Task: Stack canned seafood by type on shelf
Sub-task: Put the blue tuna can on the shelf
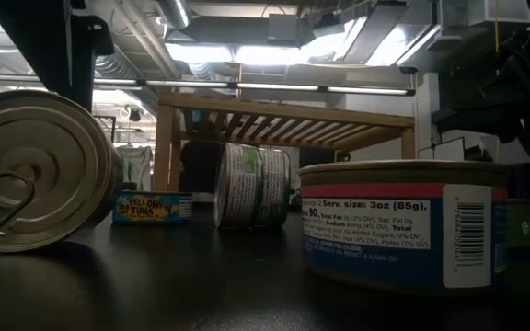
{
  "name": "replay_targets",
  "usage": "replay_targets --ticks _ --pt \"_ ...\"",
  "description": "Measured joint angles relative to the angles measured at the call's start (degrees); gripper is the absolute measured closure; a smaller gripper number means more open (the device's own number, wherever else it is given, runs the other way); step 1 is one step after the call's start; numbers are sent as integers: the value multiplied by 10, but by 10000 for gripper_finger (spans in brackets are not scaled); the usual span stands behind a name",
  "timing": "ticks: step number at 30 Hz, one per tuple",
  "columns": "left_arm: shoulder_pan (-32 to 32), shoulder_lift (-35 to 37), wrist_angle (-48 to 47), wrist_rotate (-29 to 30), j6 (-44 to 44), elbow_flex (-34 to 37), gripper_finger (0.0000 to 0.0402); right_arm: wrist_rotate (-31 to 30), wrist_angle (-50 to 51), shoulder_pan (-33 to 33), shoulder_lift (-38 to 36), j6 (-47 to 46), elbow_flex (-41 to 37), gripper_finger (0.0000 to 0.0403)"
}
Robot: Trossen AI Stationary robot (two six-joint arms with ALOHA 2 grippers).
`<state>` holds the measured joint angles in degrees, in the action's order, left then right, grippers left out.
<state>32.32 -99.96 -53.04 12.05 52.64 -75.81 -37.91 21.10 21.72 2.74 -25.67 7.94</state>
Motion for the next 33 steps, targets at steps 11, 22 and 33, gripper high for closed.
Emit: replay_targets --ticks 11,22,33 --pt "-1 -2 40 -11 5 36 155 0 0 0 0 0 0 160" --pt "-2 -2 37 -17 -18 36 155 0 0 0 0 0 0 160" --pt "-14 30 -53 -96 -131 35 155 0 -2 0 0 0 0 160"
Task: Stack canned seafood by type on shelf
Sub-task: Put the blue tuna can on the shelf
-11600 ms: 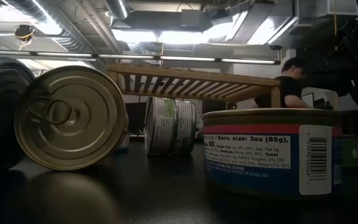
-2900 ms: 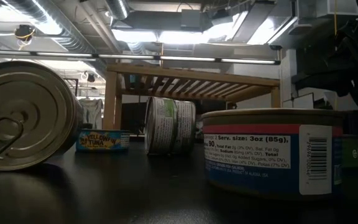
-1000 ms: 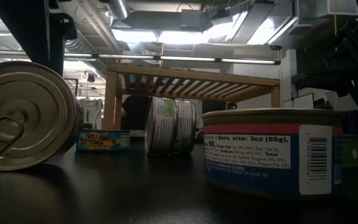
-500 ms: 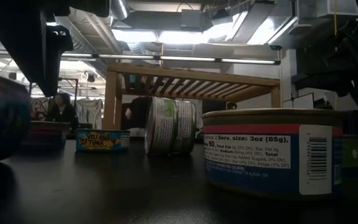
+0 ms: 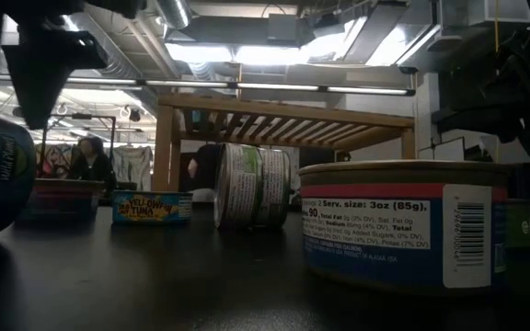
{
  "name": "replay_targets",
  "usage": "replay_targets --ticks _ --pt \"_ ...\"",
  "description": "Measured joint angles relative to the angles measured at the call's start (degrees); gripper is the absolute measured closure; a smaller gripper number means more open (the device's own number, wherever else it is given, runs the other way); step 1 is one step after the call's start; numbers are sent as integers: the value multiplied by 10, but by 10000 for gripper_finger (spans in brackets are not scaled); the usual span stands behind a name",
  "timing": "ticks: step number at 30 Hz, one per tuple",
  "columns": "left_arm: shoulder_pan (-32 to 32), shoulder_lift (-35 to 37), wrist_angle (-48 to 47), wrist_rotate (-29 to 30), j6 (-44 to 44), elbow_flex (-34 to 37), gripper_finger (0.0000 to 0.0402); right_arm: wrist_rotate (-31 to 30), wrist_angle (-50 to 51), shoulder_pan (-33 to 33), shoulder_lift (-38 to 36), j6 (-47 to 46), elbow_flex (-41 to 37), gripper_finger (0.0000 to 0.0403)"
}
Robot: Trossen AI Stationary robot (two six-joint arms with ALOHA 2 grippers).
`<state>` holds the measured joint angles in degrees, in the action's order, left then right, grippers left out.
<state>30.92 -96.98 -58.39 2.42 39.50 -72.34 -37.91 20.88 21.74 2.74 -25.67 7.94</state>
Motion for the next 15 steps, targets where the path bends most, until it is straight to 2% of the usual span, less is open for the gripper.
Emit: replay_targets --ticks 8,15 --pt "0 1 -28 -19 -100 -1 155 0 0 0 0 0 0 160" --pt "-3 1 -30 -19 -97 -1 155 0 0 0 0 0 0 160"
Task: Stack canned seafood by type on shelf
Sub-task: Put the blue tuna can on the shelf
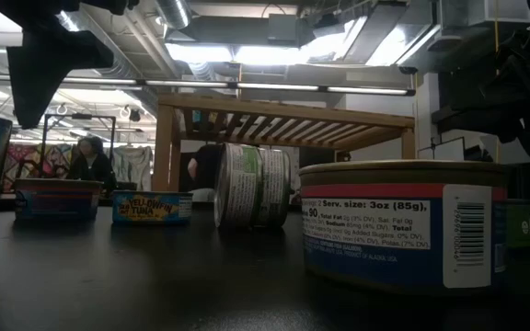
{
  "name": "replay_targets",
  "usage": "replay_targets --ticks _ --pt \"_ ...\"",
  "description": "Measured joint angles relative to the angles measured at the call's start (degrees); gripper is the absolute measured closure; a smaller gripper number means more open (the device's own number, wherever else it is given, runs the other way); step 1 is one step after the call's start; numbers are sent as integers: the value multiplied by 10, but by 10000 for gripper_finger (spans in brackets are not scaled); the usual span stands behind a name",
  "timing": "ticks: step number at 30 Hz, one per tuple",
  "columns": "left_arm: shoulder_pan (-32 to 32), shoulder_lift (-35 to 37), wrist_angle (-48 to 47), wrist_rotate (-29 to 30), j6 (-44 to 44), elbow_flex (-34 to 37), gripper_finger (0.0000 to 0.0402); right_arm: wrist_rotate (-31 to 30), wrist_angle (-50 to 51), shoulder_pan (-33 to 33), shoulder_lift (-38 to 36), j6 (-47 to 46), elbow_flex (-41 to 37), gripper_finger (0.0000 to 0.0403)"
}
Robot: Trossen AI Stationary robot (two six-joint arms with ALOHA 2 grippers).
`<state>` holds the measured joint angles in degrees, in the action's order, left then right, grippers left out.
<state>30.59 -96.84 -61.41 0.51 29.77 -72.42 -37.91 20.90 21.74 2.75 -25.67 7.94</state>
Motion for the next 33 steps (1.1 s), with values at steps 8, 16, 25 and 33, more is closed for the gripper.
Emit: replay_targets --ticks 8,16,25,33 --pt "0 9 -27 0 -1 -9 155 0 0 0 0 0 0 160" --pt "6 10 -57 -1 -152 -37 155 0 -2 0 0 0 0 160" --pt "30 9 -56 0 -245 -36 155 0 -2 0 0 0 0 160" --pt "36 8 -50 30 -262 -9 155 0 -2 0 0 0 0 160"
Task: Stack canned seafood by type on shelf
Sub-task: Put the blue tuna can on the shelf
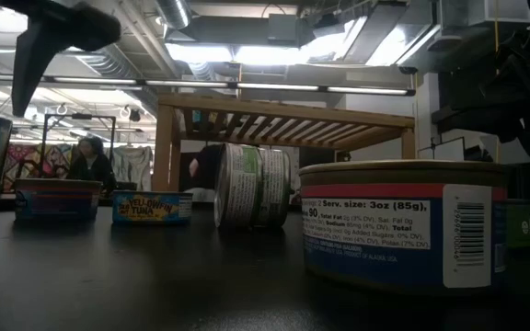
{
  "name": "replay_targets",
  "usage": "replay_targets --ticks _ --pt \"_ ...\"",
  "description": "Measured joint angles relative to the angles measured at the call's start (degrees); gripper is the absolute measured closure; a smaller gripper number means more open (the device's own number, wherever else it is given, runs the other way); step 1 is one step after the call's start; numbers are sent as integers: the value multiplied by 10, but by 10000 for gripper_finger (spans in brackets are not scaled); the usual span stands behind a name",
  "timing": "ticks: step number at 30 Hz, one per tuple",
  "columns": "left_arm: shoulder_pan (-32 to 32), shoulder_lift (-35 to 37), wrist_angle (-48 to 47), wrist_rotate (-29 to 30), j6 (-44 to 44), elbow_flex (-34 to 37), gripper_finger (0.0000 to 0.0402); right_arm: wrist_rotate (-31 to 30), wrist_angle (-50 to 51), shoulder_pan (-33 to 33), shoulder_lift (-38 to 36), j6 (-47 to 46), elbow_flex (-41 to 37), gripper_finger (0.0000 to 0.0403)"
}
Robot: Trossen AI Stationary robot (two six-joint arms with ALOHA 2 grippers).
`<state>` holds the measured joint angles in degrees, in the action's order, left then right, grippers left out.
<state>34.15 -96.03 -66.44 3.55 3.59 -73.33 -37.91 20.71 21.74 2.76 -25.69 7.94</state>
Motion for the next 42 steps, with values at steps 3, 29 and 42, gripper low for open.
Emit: replay_targets --ticks 3,29,42 --pt "0 0 3 1 -12 10 155 0 0 0 0 0 0 160" --pt "-6 -48 65 0 -46 17 155 0 0 0 0 0 0 160" --pt "-18 -49 102 -4 69 17 218 0 0 0 0 0 0 160"
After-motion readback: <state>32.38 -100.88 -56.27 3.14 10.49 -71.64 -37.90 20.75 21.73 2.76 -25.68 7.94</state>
